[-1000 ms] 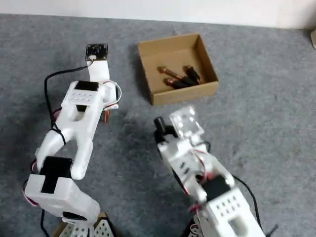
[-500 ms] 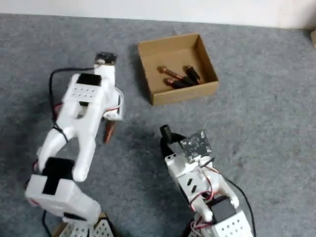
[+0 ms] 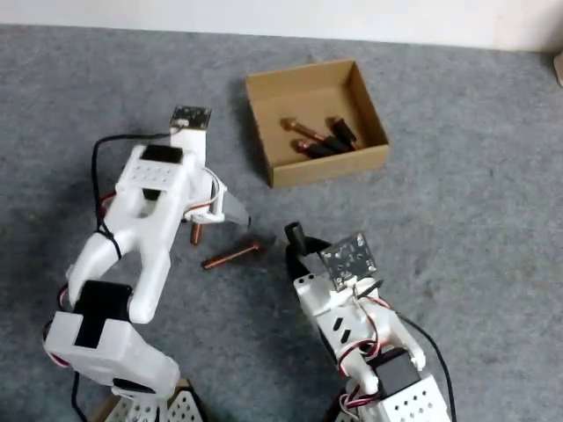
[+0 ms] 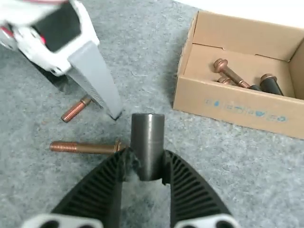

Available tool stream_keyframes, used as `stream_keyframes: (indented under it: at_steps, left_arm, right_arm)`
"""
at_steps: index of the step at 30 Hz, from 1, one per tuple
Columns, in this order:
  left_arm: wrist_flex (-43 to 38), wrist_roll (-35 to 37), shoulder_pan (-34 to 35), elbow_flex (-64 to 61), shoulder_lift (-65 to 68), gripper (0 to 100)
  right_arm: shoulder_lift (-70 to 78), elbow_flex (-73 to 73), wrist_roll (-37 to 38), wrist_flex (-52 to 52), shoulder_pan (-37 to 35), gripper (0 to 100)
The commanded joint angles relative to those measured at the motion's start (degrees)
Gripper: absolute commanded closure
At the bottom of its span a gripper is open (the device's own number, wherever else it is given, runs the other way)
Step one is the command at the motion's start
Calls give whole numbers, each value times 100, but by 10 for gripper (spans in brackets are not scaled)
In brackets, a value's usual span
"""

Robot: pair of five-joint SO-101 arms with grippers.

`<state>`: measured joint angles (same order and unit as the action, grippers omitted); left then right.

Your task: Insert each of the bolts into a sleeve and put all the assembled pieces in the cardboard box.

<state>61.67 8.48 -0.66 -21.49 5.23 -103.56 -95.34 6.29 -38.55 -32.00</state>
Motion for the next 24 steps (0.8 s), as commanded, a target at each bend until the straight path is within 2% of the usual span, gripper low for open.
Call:
stream_keyframes:
  at_steps: [1,6,11,13,17,20,23,24]
  left_arm:
    - [-826,-44,75,-295,-171,631]
    - [-949,-35,101,-356,-75,631]
    - [-949,-35,312,312,1024,631]
    - [-738,-35,347,778,1604,632]
    - [396,-44,347,1851,2404,636]
    - [1108,-44,347,2492,2730,742]
    - [1424,-325,242,2923,2967,966]
    - [1503,-615,189,2993,3020,1000]
  right_arm:
    - [-22,-13,62,-4,48,994]
    - [-22,-13,62,-4,48,994]
    - [-22,-22,62,4,48,994]
    - [-22,-22,79,4,48,994]
    - [-22,-22,88,13,57,994]
    - [-22,-22,88,13,57,994]
    - [-22,-22,88,13,66,994]
    - [-22,-22,88,13,66,994]
